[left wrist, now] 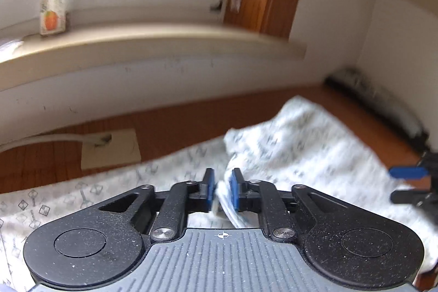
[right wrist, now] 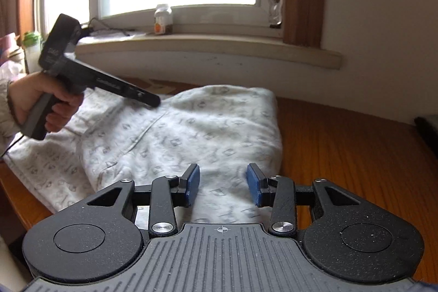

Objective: Fold clothes

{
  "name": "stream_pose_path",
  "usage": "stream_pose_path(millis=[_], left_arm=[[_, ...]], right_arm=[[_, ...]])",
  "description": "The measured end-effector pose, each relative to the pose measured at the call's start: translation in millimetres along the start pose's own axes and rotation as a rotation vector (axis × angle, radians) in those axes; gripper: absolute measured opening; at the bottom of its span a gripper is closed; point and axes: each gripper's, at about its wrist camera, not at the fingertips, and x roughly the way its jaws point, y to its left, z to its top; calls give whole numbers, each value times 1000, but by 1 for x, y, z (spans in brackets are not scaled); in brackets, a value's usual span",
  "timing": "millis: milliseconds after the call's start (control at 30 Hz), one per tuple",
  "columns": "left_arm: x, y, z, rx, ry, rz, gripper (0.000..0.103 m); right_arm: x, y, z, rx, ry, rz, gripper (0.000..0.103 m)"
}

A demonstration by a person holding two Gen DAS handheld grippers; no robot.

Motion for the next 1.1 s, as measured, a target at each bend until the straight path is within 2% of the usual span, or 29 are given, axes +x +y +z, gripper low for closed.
stream_pose_path(millis=[33,100,133,200,267,367,433,467,500,567,633,700,767,833,933,967,1000,1067,1100], left_arm=[[0,-2,3,8,-14,15,27],[0,-6,12,19,-46,29,43],[2,-7,19,28,-60,22,47],[8,-10,31,57,-68,-4,63],[24,-14,43,85,-43,-39,70],[58,-13,57,89,36,-62,70],[73,-8,60,57,85,-104,67],[76,-6,59,44,95,-134,57],[75,-5,57,41,87,-161,36],[72,-3,53,42,64,-207,7],[60,-4,50,63,-1,-202,6],[45,8,50,10,-82,-171,6],[50,16,49,-27,-58,-151,7],[58,10,48,17,-13,-111,8],[56,-2,53,60,-37,-46,22],[52,-7,57,73,-59,-43,32],[50,-12,61,84,-73,-51,46],[55,-24,71,106,-74,-104,61],[61,-32,75,122,-56,-134,62]], right_arm=[[2,2,-1,-8,11,7,39],[7,2,-5,-17,31,13,40],[7,1,-6,-16,30,17,40],[8,0,-8,-13,26,23,40],[9,-2,-10,-10,23,30,40],[10,-4,-13,-5,18,40,41],[11,-5,-14,-2,14,47,41],[11,-6,-15,0,12,51,41],[11,-6,-16,1,11,54,41],[12,-8,-19,7,4,60,41],[10,-9,-21,21,-10,60,42],[9,-9,-24,33,-23,59,42],[9,-9,-25,39,-29,53,42],[9,-6,-25,30,-30,42,42],[8,-6,-25,25,-33,39,42],[8,-6,-26,28,-34,40,42],[8,-7,-26,29,-35,41,42],[8,-6,-26,29,-36,41,42],[8,-6,-25,30,-36,41,42]])
